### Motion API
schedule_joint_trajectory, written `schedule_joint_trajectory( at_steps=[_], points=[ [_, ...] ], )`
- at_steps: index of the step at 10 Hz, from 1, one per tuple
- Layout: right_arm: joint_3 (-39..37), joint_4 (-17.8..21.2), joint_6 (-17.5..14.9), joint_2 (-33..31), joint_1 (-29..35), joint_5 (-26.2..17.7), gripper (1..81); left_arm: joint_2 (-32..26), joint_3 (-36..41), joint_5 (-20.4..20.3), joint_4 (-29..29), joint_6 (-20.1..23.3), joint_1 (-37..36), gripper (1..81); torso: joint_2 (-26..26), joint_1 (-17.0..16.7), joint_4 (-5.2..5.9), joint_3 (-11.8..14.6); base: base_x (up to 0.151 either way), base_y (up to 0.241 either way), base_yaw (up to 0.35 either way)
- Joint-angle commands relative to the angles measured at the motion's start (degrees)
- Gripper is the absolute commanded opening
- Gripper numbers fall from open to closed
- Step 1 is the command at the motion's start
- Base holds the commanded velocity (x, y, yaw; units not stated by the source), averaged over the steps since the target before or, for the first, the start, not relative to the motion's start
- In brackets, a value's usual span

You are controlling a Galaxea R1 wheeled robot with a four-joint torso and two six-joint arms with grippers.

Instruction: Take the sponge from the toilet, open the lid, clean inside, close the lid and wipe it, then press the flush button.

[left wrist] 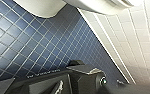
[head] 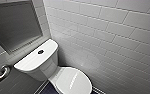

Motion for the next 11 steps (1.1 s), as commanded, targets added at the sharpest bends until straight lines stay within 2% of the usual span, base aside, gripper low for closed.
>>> schedule_joint_trajectory(
  at_steps=[1, 2, 3, 6, 10, 11],
  points=[
    [0.32, -1.03, -0.39, -1.47, -1.2, -4.73, 1.0, 0.0, 1.27, 3.51, -0.67, 0.1, -3.54, 81.1, 0.0, 0.0, 0.11, 0.0, 0.0, 0.0, 0.0],
    [0.32, -1.03, -0.39, -1.47, -1.11, -4.65, 1.0, 0.26, 1.19, 3.5, -0.49, 0.1, -3.54, 81.1, 0.0, 0.0, -1.47, 0.0, 0.0, 0.0, 0.0],
    [0.41, -1.03, -0.39, -1.38, -1.02, -4.73, 1.0, 0.26, 1.18, 3.5, -0.49, 0.1, -3.54, 81.1, -5.73, 3.69, -2.41, -0.02, 0.0, 0.0, 0.0],
    [-0.12, -0.77, -0.39, -1.12, -0.76, -4.73, 1.0, 0.88, 1.18, 3.5, -0.5, 0.1, -3.97, 81.1, -7.28, 4.65, -2.43, -0.02, 0.0, 0.0, 0.0],
    [0.15, -0.59, -0.21, -1.12, -0.49, -5.08, 1.0, 0.97, 1.71, 3.59, -0.67, 0.1, -3.8, 81.1, -15.52, 9.73, -2.43, 0.0, 0.0, 0.0, 0.0],
    [0.06, -0.59, -0.21, -1.12, -0.58, -5.08, 1.0, 1.06, 2.14, 3.59, -0.67, 0.1, -3.89, 81.1, -17.68, 11.08, -5.24, 0.0, 0.0, 0.0, 0.0]
  ],
)
